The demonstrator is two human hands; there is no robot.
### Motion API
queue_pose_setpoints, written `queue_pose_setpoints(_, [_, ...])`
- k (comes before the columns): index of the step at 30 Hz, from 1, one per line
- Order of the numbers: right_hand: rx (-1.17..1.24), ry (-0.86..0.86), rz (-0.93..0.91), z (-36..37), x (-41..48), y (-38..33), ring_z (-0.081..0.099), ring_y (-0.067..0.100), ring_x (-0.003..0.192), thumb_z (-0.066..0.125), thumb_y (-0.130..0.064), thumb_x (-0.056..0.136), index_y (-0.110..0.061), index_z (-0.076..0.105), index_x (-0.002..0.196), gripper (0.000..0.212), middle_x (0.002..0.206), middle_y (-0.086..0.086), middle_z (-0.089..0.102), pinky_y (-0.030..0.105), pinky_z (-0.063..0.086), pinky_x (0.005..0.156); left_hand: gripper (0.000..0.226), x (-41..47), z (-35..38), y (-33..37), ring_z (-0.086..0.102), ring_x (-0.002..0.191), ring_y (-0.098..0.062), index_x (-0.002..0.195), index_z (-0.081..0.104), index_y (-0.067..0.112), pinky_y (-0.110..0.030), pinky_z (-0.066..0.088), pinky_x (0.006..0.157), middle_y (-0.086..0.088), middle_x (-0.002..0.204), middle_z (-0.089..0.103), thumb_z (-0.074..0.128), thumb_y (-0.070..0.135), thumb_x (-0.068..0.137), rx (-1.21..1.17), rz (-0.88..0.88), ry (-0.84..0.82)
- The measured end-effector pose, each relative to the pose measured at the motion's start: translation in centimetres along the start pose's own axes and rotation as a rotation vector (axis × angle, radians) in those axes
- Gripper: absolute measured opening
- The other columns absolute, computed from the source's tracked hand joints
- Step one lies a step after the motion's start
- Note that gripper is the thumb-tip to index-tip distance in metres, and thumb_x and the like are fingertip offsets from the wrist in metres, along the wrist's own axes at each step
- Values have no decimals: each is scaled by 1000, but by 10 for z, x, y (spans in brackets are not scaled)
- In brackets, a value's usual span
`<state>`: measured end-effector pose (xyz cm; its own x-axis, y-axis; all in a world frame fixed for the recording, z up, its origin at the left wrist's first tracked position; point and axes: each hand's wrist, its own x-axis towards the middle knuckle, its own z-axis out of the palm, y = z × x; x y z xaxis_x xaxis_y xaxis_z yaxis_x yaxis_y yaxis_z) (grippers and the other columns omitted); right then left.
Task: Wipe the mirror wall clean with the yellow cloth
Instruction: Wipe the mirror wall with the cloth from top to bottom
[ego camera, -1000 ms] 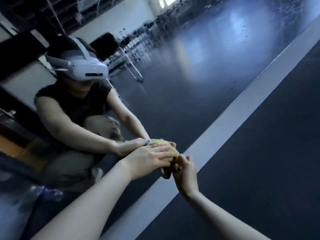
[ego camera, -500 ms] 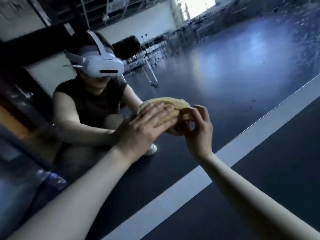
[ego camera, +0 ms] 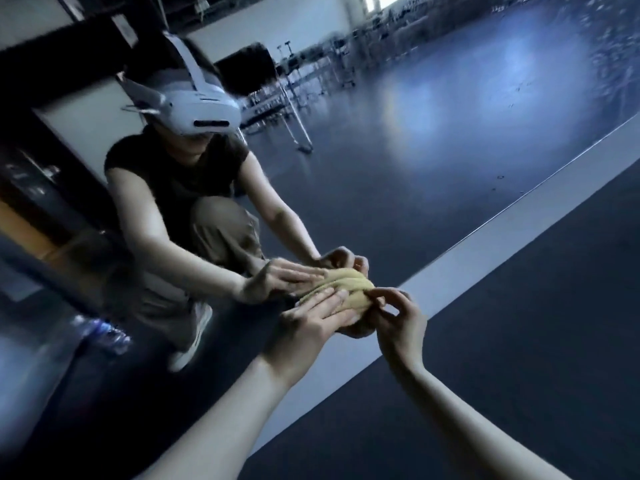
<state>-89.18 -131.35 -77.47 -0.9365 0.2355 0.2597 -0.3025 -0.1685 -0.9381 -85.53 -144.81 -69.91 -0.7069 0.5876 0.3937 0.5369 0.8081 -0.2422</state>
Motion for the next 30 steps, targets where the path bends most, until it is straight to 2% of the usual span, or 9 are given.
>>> queue_pose_setpoints(3, [139, 184, -185, -4, 24, -45, 57, -1, 88, 57, 12, 79, -28, 67, 82, 42, 98, 1, 56, 13, 48, 74, 34, 52, -38, -4, 62, 110, -28, 105, 72, 13, -43, 50, 92, -10, 118, 65, 41, 18, 92, 49, 100, 116])
queue_pose_setpoints(7, [90, 341, -334, -3, 109, -92, 56, 5, 86, 49, 10, 72, -25, 68, 90, 44, 97, -3, 53, 26, 53, 75, 46, 144, -76, -25, 47, 125, -35, 115, 67, 12, -23, 5, 112, -17, 132, 54, 32, 31, 92, 263, 73, 101])
queue_pose_setpoints(11, [43, 278, -325, 4, 125, -75, 60, 15, 88, 50, 4, 73, -9, 72, 99, 36, 100, -2, 57, 34, 53, 79, 30, 160, -62, -33, 55, 114, -40, 102, 71, 4, -37, 21, 105, -20, 121, 61, 55, 10, 77, 225, 101, 97])
queue_pose_setpoints(15, [-69, 195, -303, 1, 80, -25, 57, 13, 89, 63, 4, 73, -5, 73, 90, 22, 101, 2, 61, 8, 41, 78, 40, 90, -26, -21, 62, 109, -30, 105, 71, 8, -34, 34, 103, -11, 118, 65, 38, 1, 84, 199, 127, 23])
queue_pose_setpoints(19, [-132, -130, -41, -13, 20, 19, 54, 6, 76, 59, 12, 75, -18, 68, 78, 31, 91, -5, 61, 4, 38, 64, 35, 19, 21, -3, 64, 106, -17, 99, 75, 18, -32, 51, 90, 0, 114, 68, 44, 11, 83, 158, 84, -111])
queue_pose_setpoints(21, [-96, -133, 194, -20, 8, 22, 60, 6, 83, 59, 9, 81, -14, 74, 89, 29, 99, 0, 69, 1, 39, 68, 30, 19, 23, 16, 58, 110, 0, 104, 73, 20, -14, 42, 97, 8, 117, 65, 49, 16, 86, 60, -75, -105])
queue_pose_setpoints(24, [278, -52, 478, -27, 1, 5, 63, 9, 88, 54, -5, 88, -25, 74, 83, 29, 89, -7, 72, 19, 46, 76, 27, 46, 17, 43, 51, 87, 24, 114, 65, 1, 6, 32, 75, 11, 107, 59, 48, 2, 92, -58, -341, -119])
queue_pose_setpoints(28, [626, -138, 660, -44, 9, -16, 61, 14, 74, 49, -32, 97, -11, 69, 92, 29, 80, 4, 67, 30, 47, 67, 36, 86, 26, 68, 58, 100, -11, 119, 52, 6, 0, 35, 73, -7, 111, 62, 48, -5, 84, -425, -487, -85])
queue_pose_setpoints(30, [682, -64, 672, -59, 20, -19, 61, 17, 73, 52, -19, 95, -1, 65, 103, 24, 81, 11, 65, 25, 49, 63, 47, 103, 28, 80, 54, 110, -13, 130, 39, 9, -6, 38, 79, -4, 125, 56, 51, -1, 85, -558, -466, -225])
